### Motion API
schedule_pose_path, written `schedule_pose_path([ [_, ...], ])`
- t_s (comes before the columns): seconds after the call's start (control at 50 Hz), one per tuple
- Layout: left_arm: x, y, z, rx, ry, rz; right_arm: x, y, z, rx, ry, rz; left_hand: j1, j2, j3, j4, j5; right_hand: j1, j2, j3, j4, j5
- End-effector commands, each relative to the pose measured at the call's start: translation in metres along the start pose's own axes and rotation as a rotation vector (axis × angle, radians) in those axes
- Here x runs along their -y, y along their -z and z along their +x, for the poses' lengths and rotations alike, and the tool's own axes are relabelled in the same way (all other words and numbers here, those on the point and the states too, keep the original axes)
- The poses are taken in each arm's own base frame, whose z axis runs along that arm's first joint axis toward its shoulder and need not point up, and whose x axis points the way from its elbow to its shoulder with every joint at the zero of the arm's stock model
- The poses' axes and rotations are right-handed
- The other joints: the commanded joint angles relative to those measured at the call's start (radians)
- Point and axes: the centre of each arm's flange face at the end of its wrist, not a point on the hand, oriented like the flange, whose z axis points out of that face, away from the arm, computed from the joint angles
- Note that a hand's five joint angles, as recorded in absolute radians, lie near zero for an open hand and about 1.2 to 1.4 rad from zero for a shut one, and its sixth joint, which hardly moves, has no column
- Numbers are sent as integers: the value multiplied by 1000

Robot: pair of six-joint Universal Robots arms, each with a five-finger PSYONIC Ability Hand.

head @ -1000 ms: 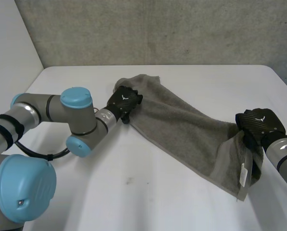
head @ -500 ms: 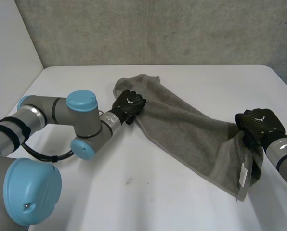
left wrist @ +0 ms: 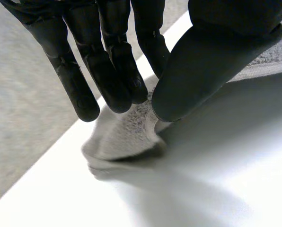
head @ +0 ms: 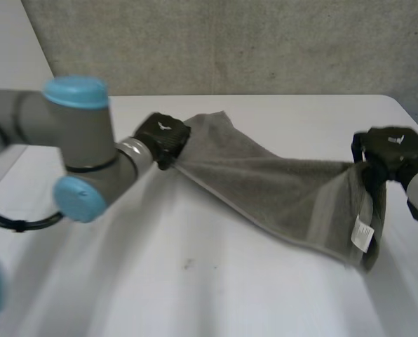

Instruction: Fold the towel.

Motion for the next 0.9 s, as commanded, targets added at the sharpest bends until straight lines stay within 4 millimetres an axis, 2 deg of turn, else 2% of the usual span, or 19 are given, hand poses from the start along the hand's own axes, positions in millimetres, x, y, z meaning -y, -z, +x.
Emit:
schedule_pose_path([
  [0.02,35,71,-19,75,5,43,49,21,1,63,-77,88,210,179,180,180,198,75,74,68,64,63],
  [0.06,45,99,-21,93,4,61,57,25,3,76,-89,97,210,179,180,180,198,75,74,68,64,63],
  [0.08,45,99,-21,93,4,61,64,27,4,88,-106,97,210,179,180,180,198,75,74,68,64,63],
  [0.1,50,113,-20,99,3,75,70,28,5,95,-127,95,210,179,180,180,198,75,74,68,64,63],
  [0.16,54,135,-14,97,0,91,74,29,6,103,-150,88,210,179,180,180,198,75,74,68,64,63],
  [0.18,54,135,-14,97,0,91,76,28,7,107,-171,76,210,179,180,180,198,75,74,68,64,63],
  [0.22,53,148,-10,93,7,95,73,22,8,109,-184,53,210,179,180,180,198,75,74,68,64,63],
  [0.26,49,149,-7,86,22,88,55,2,6,125,-212,-28,210,179,180,180,198,75,74,68,64,63],
  [0.3,44,148,-4,80,41,83,46,-7,6,132,-228,-63,210,179,180,180,198,75,74,68,64,63],
  [0.34,39,143,-2,75,56,77,38,-14,5,137,-241,-98,210,179,180,180,198,75,74,68,64,63],
  [0.42,10,113,10,44,76,18,10,-38,-5,173,-263,-195,210,179,180,180,198,75,74,68,64,63],
  [0.52,-18,80,21,8,83,-48,-9,-56,-13,166,-256,-244,210,179,180,180,198,75,74,68,64,63],
  [0.6,-38,54,26,-12,97,-94,-17,-65,-10,125,-245,-259,210,179,180,180,198,75,74,68,64,63],
  [0.78,-48,26,28,-7,97,-68,-20,-95,-3,64,-236,-184,210,179,180,180,198,75,74,68,64,63],
  [0.82,-47,20,28,1,93,-45,-20,-101,-2,54,-240,-167,210,179,180,180,198,-30,-31,-36,-41,-41],
  [0.84,-45,15,26,12,90,-24,-19,-106,-1,40,-239,-152,210,179,180,180,198,-431,-432,-437,-442,-443],
  [0.86,-43,9,24,24,87,-7,-19,-106,-1,40,-239,-152,210,179,180,180,198,-435,-436,-441,-446,-447],
  [0.88,-43,9,24,24,87,-7,-17,-108,0,25,-231,-143,210,179,180,180,198,-897,-898,-904,-908,-909],
  [0.9,-42,6,22,42,85,0,-14,-108,2,6,-223,-138,210,179,180,180,198,-1147,-1148,-1153,-1158,-1159],
])
